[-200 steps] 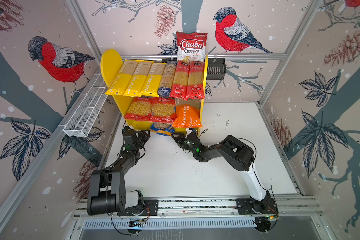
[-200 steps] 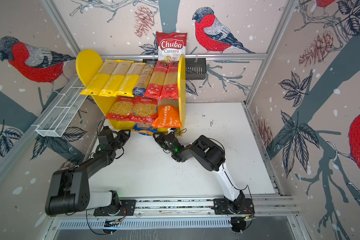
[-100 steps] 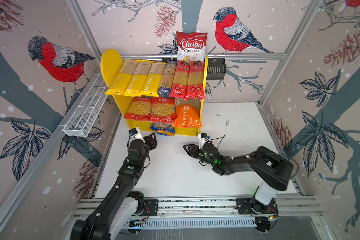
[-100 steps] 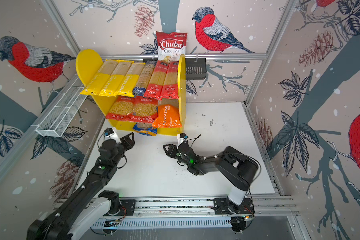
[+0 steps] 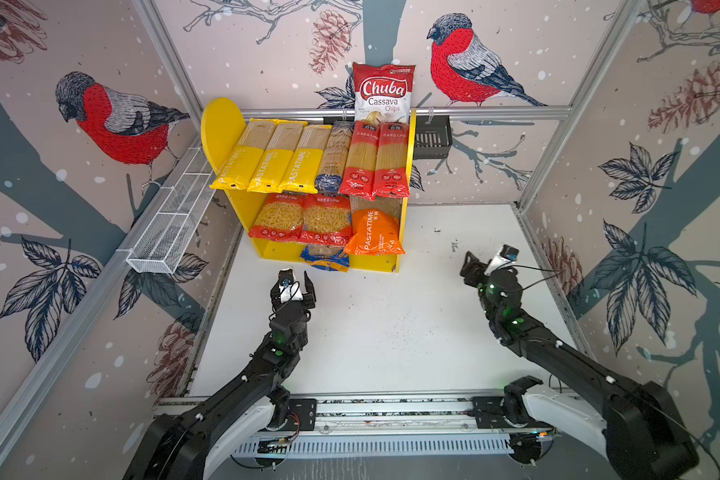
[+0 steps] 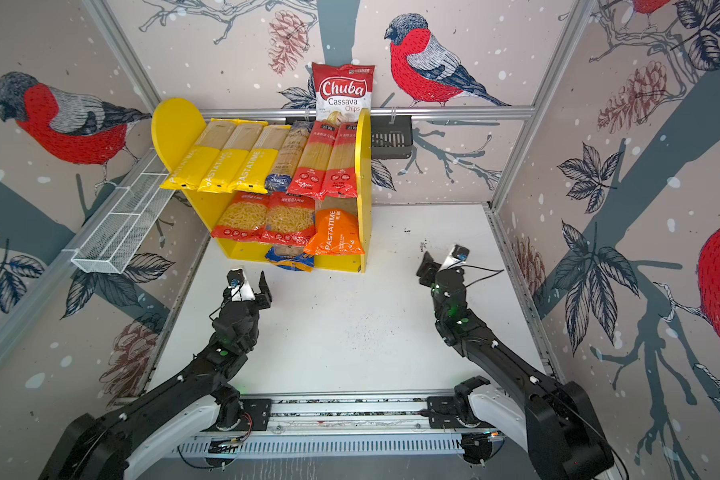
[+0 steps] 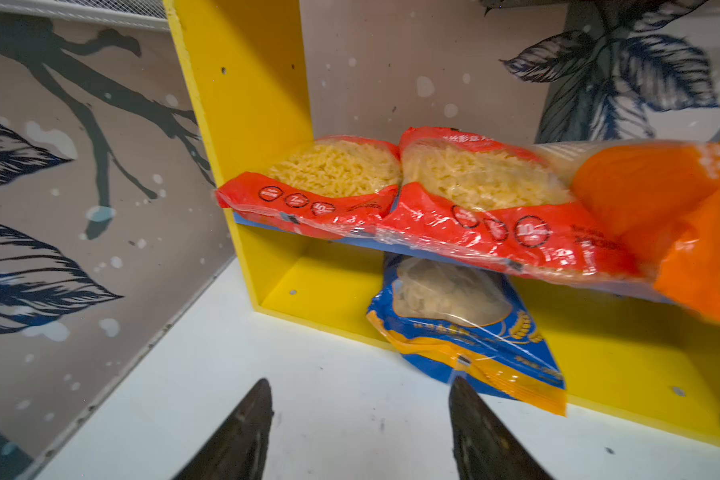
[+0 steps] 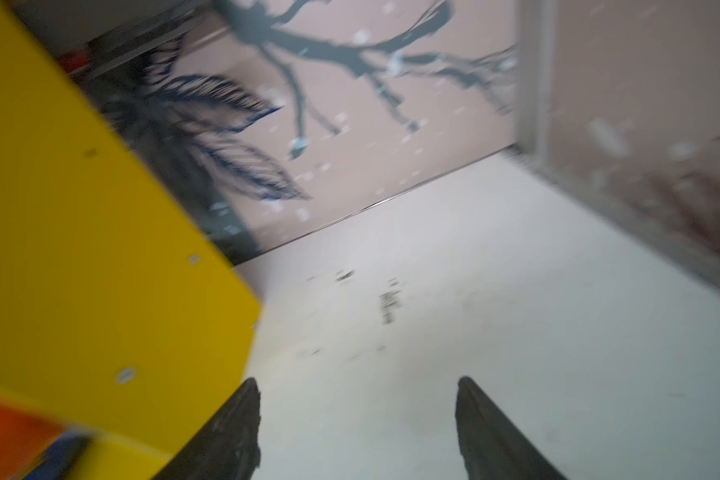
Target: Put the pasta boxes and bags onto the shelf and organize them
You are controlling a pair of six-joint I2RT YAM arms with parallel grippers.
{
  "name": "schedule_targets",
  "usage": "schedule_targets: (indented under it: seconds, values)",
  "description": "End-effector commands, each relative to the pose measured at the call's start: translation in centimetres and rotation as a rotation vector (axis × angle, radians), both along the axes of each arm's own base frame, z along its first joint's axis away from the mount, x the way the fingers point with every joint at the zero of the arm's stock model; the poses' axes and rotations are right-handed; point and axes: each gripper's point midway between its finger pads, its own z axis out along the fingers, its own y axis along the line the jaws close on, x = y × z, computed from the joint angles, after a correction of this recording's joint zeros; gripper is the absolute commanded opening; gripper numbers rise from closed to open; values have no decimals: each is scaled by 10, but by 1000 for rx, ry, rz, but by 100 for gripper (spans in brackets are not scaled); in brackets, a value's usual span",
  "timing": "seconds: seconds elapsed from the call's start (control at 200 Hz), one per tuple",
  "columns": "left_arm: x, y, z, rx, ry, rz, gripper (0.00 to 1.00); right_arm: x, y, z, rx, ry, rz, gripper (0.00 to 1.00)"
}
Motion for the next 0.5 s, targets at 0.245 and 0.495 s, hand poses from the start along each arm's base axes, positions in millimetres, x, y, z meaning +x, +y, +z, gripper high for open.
schedule_targets:
  seconds: [0.245,0.495]
  values:
    - [19,46,-19,-92,-89,76,90,-11,-91,-37,-132,-18,-287,76]
    - [35,52,-29,-40,-98,33,97,-9,-106,-48,-56,-64,-269,78]
